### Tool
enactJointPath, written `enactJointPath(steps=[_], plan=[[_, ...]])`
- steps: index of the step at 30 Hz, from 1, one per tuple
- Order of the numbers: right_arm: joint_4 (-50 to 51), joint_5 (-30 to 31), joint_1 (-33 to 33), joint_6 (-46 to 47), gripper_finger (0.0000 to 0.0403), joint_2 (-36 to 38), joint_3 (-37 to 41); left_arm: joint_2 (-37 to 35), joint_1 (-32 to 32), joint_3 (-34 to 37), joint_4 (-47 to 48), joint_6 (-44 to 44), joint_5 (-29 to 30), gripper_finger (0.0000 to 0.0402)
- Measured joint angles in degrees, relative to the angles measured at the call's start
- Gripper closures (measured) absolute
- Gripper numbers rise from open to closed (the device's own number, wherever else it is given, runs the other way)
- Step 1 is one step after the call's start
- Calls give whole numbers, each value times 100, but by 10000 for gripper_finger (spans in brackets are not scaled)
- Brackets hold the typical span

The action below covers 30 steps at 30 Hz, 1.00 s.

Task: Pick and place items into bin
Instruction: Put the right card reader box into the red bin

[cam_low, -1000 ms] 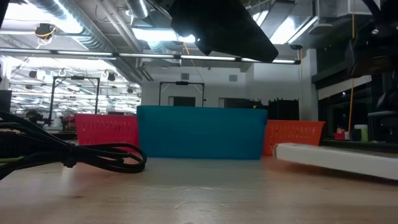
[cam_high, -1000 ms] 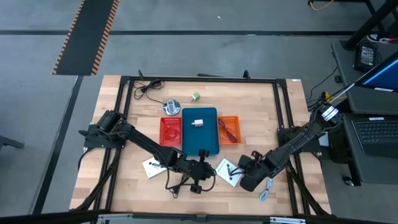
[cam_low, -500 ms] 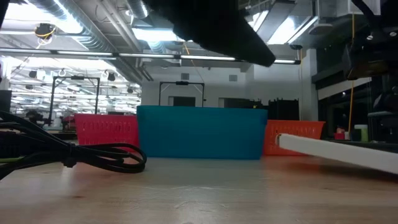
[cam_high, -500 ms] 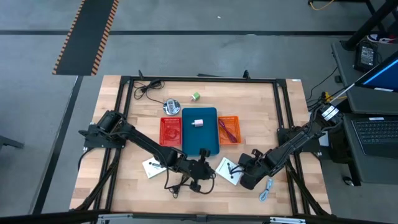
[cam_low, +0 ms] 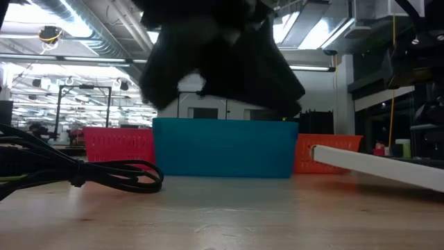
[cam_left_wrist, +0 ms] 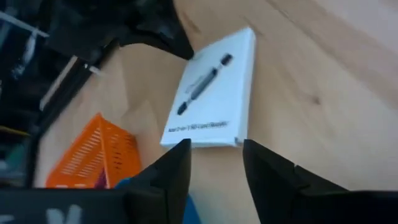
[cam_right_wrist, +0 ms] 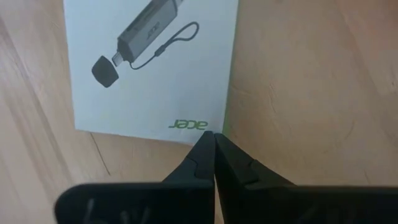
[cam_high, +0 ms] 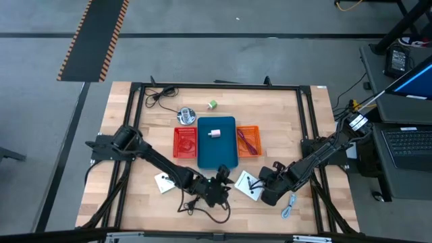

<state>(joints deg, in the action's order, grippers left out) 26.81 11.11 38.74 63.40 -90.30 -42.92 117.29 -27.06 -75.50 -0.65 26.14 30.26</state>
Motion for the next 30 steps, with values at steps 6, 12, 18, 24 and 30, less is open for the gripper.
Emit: enactJointPath(steps=[6,12,18,24,30], plan=[[-11,-4,0,-19,403,-2,2,403,-74,2,-260,861,136,239],[-27,-9,0,8,403,-4,7,618,-113,2,-831,1487,724,236],[-96,-24,-2,19,403,-4,9,635,-87,-2,-906,1624,708,236],[-120,-47,-2,24,403,-7,11,636,-52,-2,-889,1684,560,237],[-246,-66,-2,27,403,-13,13,636,39,-2,-869,2018,448,236]])
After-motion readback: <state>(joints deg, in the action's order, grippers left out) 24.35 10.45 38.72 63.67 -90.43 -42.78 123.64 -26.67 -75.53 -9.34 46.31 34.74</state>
